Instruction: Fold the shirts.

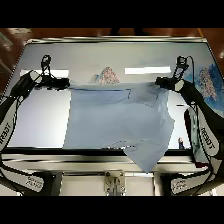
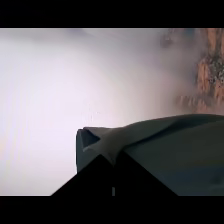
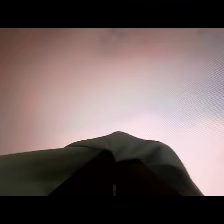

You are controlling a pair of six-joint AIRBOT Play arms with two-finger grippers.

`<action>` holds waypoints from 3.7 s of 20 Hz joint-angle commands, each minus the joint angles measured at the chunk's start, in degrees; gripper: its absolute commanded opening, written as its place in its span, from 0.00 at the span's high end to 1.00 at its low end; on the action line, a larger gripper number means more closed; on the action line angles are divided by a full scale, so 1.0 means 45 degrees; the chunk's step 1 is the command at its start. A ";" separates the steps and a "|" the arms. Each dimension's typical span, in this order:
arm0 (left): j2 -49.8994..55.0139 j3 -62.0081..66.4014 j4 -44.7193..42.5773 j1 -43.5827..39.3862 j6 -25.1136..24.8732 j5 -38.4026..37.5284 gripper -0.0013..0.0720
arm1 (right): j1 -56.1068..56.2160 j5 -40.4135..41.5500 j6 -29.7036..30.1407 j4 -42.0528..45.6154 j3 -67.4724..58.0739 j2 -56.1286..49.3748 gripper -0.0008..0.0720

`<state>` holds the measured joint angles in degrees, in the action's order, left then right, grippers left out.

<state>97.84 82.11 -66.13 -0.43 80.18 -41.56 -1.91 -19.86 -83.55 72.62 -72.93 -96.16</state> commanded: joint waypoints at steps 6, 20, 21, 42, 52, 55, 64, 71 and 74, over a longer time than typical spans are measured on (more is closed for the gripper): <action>-0.0136 0.0743 -0.0806 0.0656 -0.0291 -0.7091 0.93 | -0.0515 -0.8529 0.0019 0.2064 0.0005 0.1855 0.90; 0.0646 0.0355 -0.1506 0.0510 0.1778 -0.9719 0.55 | -0.1195 -0.9938 -0.1137 0.0670 0.1851 0.1831 0.23; 0.0578 0.0423 -0.1549 0.0534 0.1768 -1.0112 0.23 | -0.1214 -1.0083 -0.0923 0.0617 0.1802 0.1928 0.07; -0.6722 -1.2915 0.3070 0.5668 -0.2628 -0.5761 0.16 | -0.7077 -1.2983 0.2059 -0.1404 0.7757 0.8058 0.17; -0.5717 -1.2920 0.4187 0.5100 -0.2618 -0.4901 0.35 | -0.7077 -1.2818 0.2001 -0.1370 0.7757 0.8058 0.17; -0.5435 -1.2920 0.4177 0.4313 -0.2623 -0.4813 0.62 | -0.7077 -1.2750 0.1962 -0.1292 0.7762 0.8058 0.17; -0.5440 -1.2910 0.4182 0.4163 -0.2671 -0.4983 0.93 | -0.7077 -1.1657 0.2963 -0.1851 1.0826 0.8043 0.13; -0.5440 -1.2910 0.4182 0.4163 -0.2671 -0.5163 0.93 | -0.7077 -1.0564 0.3371 -0.3186 1.1550 0.6664 0.16; -0.5440 -1.2910 0.4182 0.4163 -0.2671 -0.5231 0.93 | -0.7077 -1.0064 0.3317 -0.3274 1.1550 0.6275 0.46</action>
<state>73.41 23.94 -47.53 18.31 68.14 -64.71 -33.82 -68.69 -69.19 59.11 -21.45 -65.89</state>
